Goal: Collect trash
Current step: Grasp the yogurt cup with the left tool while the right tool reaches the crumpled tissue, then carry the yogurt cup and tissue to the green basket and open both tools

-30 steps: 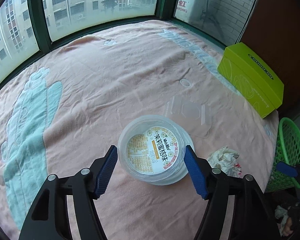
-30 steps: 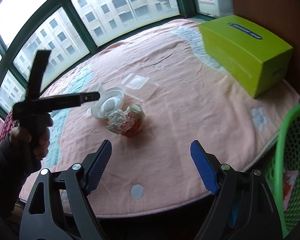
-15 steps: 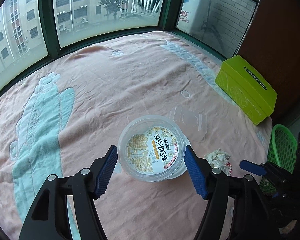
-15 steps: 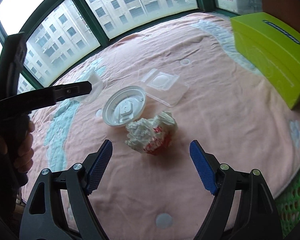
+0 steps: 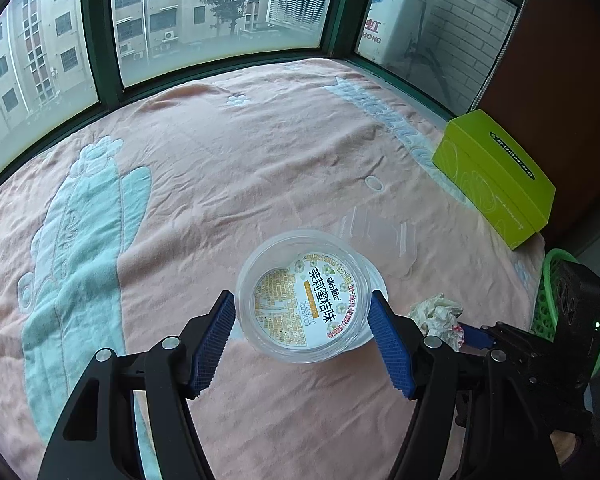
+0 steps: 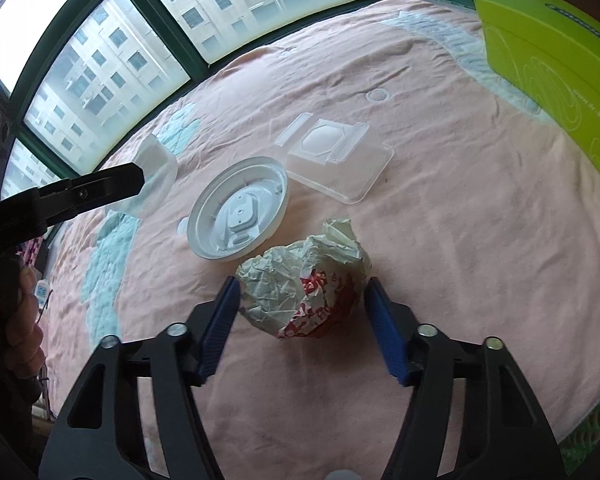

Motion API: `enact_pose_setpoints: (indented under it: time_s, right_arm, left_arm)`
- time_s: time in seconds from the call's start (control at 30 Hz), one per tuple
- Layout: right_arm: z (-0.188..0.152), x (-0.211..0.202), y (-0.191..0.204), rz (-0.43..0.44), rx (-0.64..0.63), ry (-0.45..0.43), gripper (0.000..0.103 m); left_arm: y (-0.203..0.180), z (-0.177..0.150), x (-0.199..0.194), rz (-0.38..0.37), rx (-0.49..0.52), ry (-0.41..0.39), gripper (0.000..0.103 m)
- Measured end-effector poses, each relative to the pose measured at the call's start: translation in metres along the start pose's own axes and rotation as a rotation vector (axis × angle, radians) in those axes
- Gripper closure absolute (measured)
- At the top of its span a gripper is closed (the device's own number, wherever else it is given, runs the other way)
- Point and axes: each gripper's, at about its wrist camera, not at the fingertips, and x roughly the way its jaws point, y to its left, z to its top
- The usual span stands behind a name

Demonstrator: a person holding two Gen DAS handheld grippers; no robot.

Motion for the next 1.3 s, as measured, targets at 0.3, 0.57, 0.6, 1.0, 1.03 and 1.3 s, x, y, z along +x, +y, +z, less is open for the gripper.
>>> enact_pose_setpoints:
  time_s: [0.3,0.57,0.6,1.0,1.03,1.3]
  right_arm:
    - [-0.006,-0.029,-0.001,-0.009,-0.007,-0.049,0.048]
    - [-0.017,-0.061,-0.01,-0.035,0.002,-0.092,0.048]
    - [-0.018,-0.065,-0.011,-0.039,0.003,-0.096,0.048]
    - [-0.04,-0.118,-0.047,-0.112,0.059,-0.163,0.048]
    - [-0.042,-0.124,-0.052,-0.124,0.067,-0.171,0.048]
    - [-0.06,-0.161,-0.088,-0.196,0.124,-0.206,0.048]
  left_arm:
    - [-0.01,-0.002,-0.006,-0.011,0.01,-0.006,0.038]
    - [-0.038,-0.003,-0.013,-0.038,0.047,-0.017,0.038]
    - [-0.042,-0.002,-0.014,-0.042,0.052,-0.019,0.038]
    - [-0.107,-0.005,-0.016,-0.111,0.127,-0.019,0.038]
    - [-0.115,-0.005,-0.016,-0.119,0.137,-0.017,0.038]
    - [-0.164,-0.009,-0.013,-0.17,0.203,-0.008,0.038]
